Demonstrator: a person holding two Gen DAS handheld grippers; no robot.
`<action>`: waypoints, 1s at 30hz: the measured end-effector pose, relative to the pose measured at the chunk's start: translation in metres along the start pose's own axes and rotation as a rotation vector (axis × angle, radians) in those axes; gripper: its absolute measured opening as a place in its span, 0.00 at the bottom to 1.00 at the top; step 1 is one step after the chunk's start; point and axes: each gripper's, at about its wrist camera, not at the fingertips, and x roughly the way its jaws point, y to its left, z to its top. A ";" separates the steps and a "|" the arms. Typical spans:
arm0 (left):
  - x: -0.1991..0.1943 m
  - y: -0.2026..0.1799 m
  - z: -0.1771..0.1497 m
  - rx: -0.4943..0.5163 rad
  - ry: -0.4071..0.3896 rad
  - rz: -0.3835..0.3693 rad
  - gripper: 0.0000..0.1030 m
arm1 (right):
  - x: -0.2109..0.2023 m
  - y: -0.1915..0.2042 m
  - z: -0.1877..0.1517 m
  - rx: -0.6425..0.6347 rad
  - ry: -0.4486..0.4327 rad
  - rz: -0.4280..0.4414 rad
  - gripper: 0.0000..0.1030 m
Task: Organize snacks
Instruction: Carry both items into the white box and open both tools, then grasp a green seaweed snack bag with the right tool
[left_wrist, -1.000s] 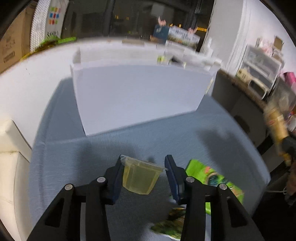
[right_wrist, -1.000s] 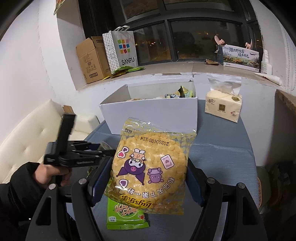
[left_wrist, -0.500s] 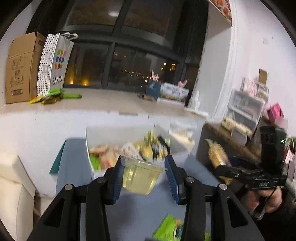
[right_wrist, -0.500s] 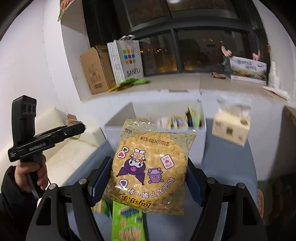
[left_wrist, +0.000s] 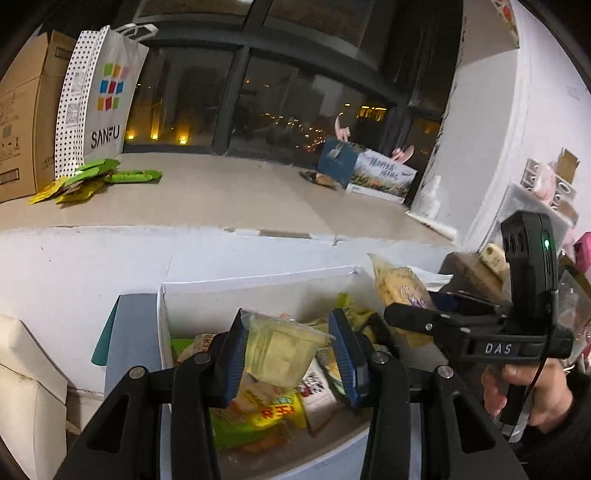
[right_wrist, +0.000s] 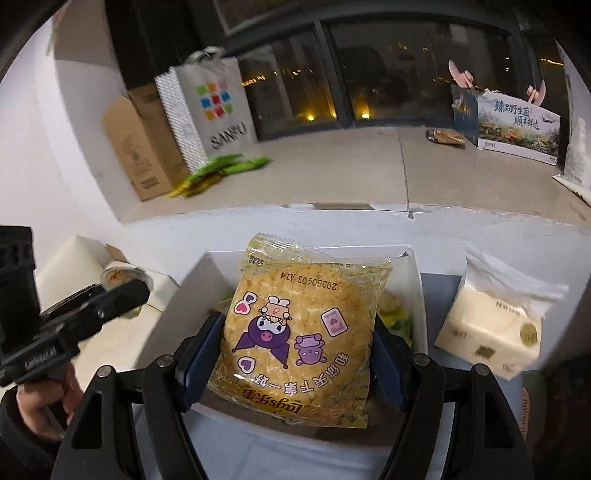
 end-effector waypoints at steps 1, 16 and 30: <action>0.003 0.001 0.000 0.003 0.001 0.001 0.46 | 0.008 -0.003 0.003 -0.006 0.013 -0.012 0.76; -0.007 0.013 -0.003 -0.021 0.002 0.100 1.00 | 0.015 -0.011 0.016 0.022 -0.020 -0.094 1.00; -0.097 -0.047 -0.037 0.066 -0.076 0.093 1.00 | -0.083 0.035 -0.037 -0.138 -0.181 0.014 1.00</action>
